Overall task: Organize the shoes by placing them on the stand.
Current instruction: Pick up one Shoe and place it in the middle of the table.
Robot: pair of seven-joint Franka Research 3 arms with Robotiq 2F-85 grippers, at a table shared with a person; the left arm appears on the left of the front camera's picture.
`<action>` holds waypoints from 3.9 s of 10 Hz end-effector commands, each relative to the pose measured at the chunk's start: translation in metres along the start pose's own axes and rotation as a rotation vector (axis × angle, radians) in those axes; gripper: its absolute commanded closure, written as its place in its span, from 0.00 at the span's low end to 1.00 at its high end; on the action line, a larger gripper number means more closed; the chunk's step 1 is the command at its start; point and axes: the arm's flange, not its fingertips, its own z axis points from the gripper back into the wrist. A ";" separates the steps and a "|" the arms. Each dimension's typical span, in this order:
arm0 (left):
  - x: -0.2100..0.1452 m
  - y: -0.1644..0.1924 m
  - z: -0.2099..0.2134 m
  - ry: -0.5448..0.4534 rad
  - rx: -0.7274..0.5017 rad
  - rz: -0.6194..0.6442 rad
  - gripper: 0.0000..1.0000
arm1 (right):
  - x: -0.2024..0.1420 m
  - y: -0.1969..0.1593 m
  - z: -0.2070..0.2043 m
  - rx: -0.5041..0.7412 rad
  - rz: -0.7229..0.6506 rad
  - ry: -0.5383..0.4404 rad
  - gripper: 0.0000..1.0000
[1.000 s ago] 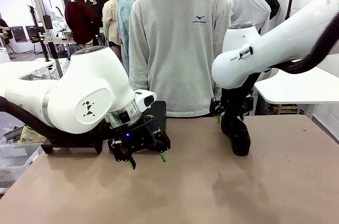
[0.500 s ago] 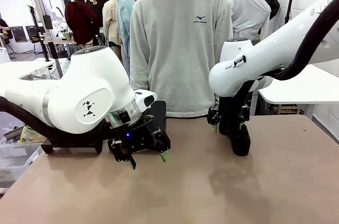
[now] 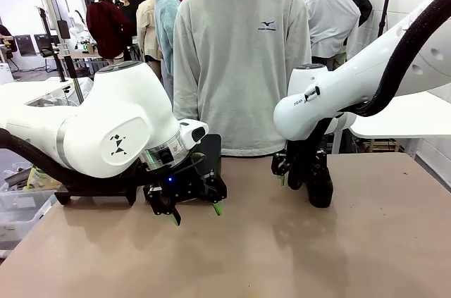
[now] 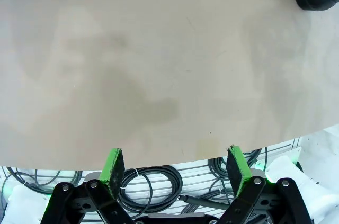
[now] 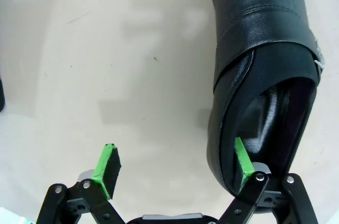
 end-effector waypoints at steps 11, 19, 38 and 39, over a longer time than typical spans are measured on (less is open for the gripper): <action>0.001 0.000 -0.001 0.010 -0.018 0.002 0.00 | 0.013 -0.010 -0.004 -0.099 -0.123 0.058 1.00; 0.001 0.000 -0.001 0.010 -0.018 0.002 0.00 | -0.088 0.040 0.078 -0.039 -0.158 0.106 1.00; 0.001 0.000 -0.001 0.010 -0.018 0.002 0.00 | -0.171 0.089 0.026 0.235 0.028 0.255 0.00; 0.001 0.000 -0.001 0.010 -0.018 0.002 0.00 | -0.173 0.087 0.030 0.236 0.020 0.239 0.00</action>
